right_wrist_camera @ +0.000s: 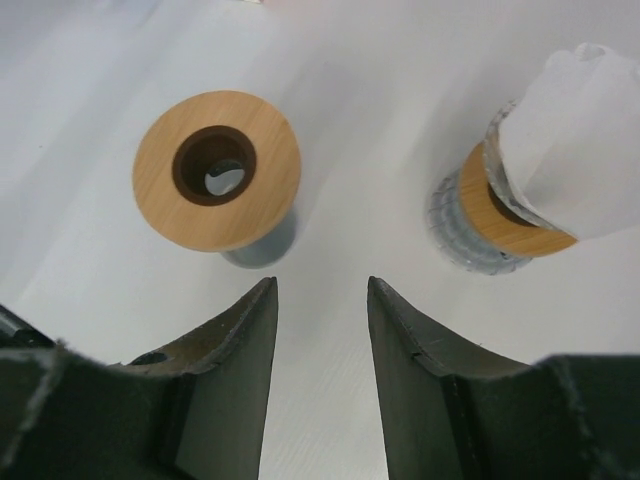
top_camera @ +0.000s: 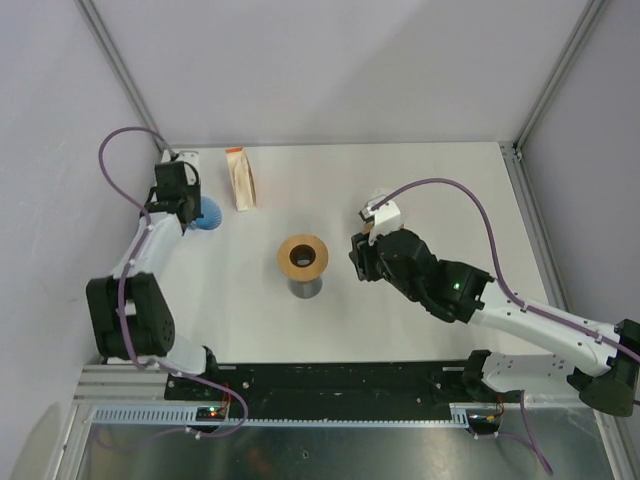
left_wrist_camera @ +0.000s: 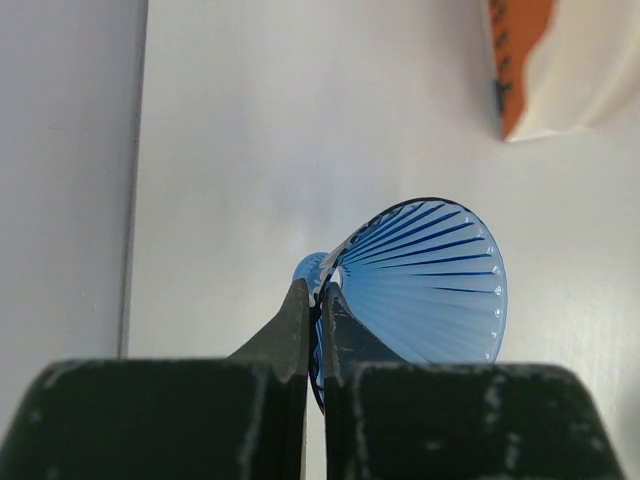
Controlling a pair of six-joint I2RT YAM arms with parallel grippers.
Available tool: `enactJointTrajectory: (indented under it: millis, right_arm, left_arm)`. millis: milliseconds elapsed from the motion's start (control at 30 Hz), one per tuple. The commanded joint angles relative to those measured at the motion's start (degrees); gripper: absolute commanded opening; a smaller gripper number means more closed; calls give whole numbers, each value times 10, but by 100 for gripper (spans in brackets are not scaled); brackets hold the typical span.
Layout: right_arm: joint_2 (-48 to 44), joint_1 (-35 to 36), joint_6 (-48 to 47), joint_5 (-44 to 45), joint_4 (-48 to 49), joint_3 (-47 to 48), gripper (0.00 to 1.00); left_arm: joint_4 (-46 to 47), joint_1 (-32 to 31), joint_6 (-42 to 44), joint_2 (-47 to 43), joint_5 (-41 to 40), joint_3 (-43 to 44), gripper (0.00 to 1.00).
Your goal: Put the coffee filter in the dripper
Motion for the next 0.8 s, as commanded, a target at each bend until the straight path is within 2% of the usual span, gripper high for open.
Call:
enactJointTrajectory:
  millis: [0,200,400,633,767]
  right_arm:
    - [-13,16,9,-18,42,5,46]
    - [3,41,26,-19,99,8,48]
    - [68,60,43,4,96,84,51]
    - [168,71,31,9,65,221,59]
    - [232,71,25,1,12,305,61]
  left_arm:
    - [-58,2,-18,-106,91,-19,0]
    - [-167,2,-29,-210,235,-20,0]
    - [-278,-14,-33,-257,387,27,0]
    - [-341,-123,-54,-265,449,78,0]
    - [-348,-151,-64,-256,485,101,0]
